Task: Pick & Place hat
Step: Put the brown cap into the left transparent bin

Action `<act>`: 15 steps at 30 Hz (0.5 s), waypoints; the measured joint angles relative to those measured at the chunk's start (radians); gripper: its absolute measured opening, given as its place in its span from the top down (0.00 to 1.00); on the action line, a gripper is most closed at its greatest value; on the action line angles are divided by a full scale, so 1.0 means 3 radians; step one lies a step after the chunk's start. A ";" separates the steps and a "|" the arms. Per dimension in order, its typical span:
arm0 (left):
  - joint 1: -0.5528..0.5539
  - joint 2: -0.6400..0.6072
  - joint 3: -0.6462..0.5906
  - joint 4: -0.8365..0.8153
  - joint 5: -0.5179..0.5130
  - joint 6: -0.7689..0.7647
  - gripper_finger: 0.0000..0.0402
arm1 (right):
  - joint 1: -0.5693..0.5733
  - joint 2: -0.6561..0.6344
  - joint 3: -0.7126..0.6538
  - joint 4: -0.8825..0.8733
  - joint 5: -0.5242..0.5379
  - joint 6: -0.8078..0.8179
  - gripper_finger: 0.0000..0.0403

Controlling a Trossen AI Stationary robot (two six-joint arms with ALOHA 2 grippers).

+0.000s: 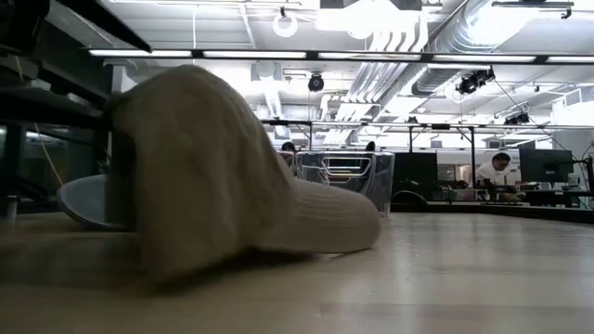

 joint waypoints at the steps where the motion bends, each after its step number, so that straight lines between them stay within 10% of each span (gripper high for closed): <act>1: 0.0000 -0.0001 0.0001 0.0004 -0.0001 0.0002 0.47 | 0.0000 0.0000 0.0000 0.0000 -0.0008 0.0002 0.46; 15: 0.0000 -0.0004 0.0001 0.0009 -0.0164 0.0033 0.47 | 0.0000 0.0034 -0.0003 0.0003 -0.0058 0.0037 0.46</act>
